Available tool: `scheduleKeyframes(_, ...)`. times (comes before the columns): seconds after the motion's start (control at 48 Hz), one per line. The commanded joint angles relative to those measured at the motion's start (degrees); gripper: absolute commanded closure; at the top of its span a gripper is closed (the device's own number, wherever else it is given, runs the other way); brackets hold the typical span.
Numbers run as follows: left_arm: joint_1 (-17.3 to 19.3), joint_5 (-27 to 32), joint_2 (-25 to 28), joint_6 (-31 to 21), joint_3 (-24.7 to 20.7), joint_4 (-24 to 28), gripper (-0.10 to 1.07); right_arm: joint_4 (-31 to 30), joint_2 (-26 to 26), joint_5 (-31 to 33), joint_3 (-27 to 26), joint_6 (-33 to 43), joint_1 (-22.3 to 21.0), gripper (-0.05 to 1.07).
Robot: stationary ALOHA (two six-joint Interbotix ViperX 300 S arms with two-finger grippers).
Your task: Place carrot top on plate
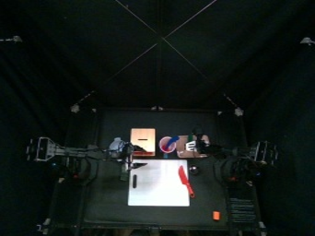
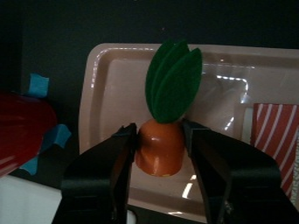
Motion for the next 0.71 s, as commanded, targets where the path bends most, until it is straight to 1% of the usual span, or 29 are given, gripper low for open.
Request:
scheduleKeyframes(0.0, -0.2, -0.5, -0.5, 0.1, -1.0, -0.1, -0.05, -0.3, -0.7, -0.3, -1.3, 0.0, -0.1, 0.2)
scheduleKeyframes(0.062, -0.2, -0.6, -0.4, 0.1, -1.1, 0.0, -0.05, -0.3, -1.1, -0.1, -1.6, 0.0, 0.0, 0.14)
scheduleKeyframes(0.188, -0.2, -0.6, -0.4, 0.1, -1.1, 0.1, -0.05, -0.6, -2.3, 0.4, -1.9, -0.1, 0.0, 0.07)
scheduleKeyframes(0.312, -0.2, -0.6, -0.5, 0.1, -1.1, -0.1, -0.05, -0.7, -3.7, 1.0, -2.2, -0.1, 0.1, 0.05)
scheduleKeyframes(0.417, -0.2, -0.6, -0.4, 0.1, -1.1, 0.0, -0.05, -0.4, -6.6, 1.5, -2.3, -0.1, 1.2, 0.05)
scheduleKeyframes(0.5, -0.2, -0.5, -0.4, 0.1, -1.1, 0.0, -0.05, -0.3, -9.8, 1.5, -1.9, -0.1, 4.0, 0.05)
scheduleKeyframes(0.583, -0.2, -0.6, -0.5, 0.1, -1.0, -0.1, -0.05, 0.5, -13.7, 1.6, -1.5, -0.1, 7.7, 0.05)
scheduleKeyframes(0.625, -0.2, -0.6, -0.4, 0.1, -1.0, -0.1, -0.05, 1.6, -15.8, 1.8, -1.2, -0.1, 10.0, 0.05)
scheduleKeyframes(0.688, -0.2, -0.6, -0.5, 0.1, -1.1, -0.1, -0.05, 4.5, -19.6, 3.1, -1.0, -0.1, 14.6, 0.05)
